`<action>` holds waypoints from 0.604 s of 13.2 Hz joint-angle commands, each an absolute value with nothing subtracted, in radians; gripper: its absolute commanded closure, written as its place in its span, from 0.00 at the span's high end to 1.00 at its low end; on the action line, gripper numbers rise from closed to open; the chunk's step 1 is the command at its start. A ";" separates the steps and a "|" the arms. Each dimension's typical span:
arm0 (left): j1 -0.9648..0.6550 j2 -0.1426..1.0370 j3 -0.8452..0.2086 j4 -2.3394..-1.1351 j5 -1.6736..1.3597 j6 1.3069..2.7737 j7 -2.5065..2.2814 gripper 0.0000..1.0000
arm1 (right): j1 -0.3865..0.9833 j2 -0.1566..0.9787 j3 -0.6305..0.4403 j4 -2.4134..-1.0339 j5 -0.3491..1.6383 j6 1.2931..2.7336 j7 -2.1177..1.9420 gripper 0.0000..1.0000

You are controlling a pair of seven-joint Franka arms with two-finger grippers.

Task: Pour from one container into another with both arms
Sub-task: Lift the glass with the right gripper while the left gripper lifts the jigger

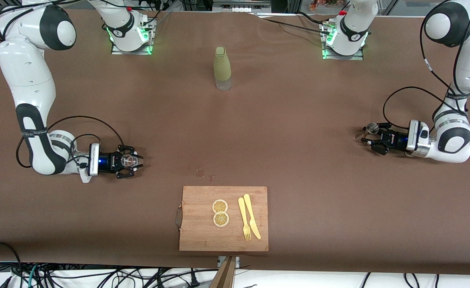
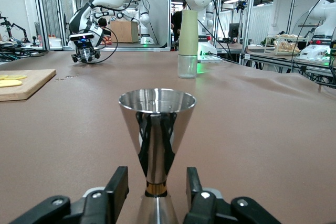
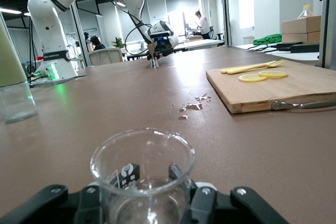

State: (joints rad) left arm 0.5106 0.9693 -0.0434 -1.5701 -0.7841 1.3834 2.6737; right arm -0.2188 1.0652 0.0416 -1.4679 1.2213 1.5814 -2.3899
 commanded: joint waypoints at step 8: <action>0.515 0.962 -0.037 -1.572 -0.769 1.370 2.726 0.51 | -0.216 1.072 0.126 -1.440 1.232 1.661 -2.258 0.35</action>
